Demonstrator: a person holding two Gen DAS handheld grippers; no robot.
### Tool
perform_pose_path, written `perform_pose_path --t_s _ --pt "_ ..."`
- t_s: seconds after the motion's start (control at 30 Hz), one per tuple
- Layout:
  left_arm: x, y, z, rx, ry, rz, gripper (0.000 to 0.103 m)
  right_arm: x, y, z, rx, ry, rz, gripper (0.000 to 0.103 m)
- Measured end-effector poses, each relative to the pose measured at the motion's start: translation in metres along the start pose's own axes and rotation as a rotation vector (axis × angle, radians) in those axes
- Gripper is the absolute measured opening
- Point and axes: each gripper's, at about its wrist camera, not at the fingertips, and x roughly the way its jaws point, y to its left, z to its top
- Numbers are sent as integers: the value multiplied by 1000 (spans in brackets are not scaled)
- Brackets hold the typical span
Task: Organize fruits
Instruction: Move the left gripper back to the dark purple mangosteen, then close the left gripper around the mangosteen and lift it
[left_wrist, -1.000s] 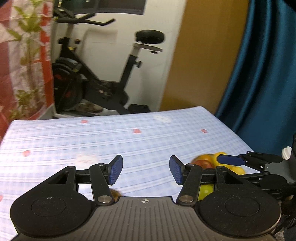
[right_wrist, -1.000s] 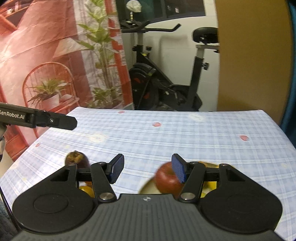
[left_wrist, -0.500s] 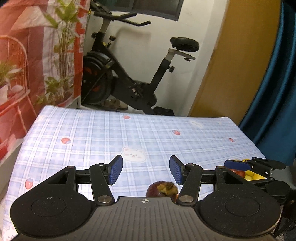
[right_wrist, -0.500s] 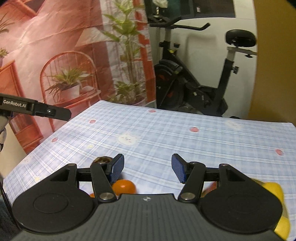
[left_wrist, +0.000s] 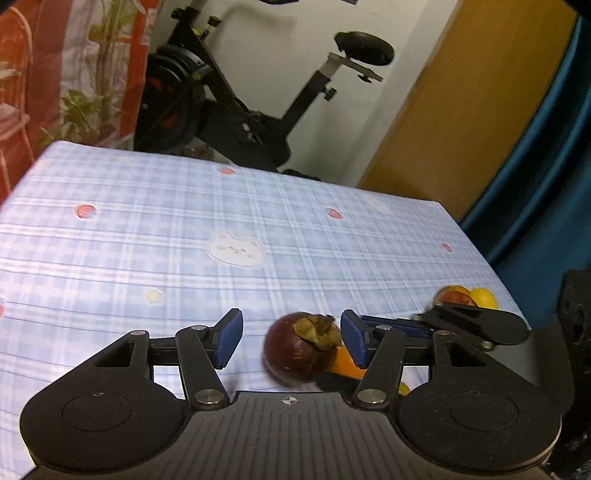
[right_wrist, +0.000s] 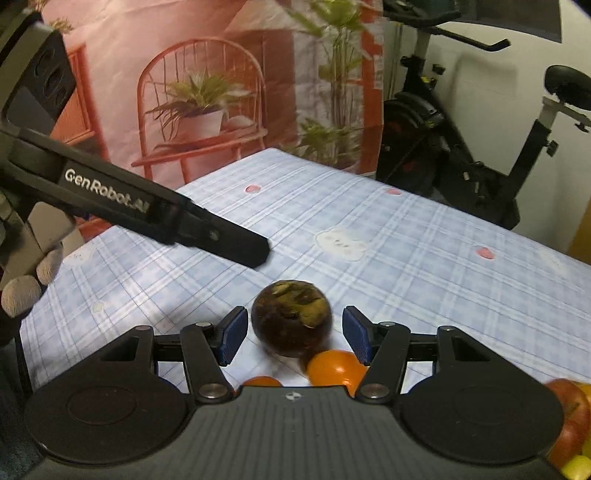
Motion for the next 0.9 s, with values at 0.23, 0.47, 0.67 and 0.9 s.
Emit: perform_pose_path --t_s 0.23,0.47,0.67,0.9 --pt "19 -2 -4 9 35 -48 67 19 -4 2 12 23 11 60" --pt "38 -2 -5 33 84 -54 67 28 -6 1 26 39 26 61" --pt "47 1 -8 28 108 -41 67 33 -10 0 43 52 38 63" --pt "50 2 -12 33 114 -35 64 39 -12 -1 66 68 53 65"
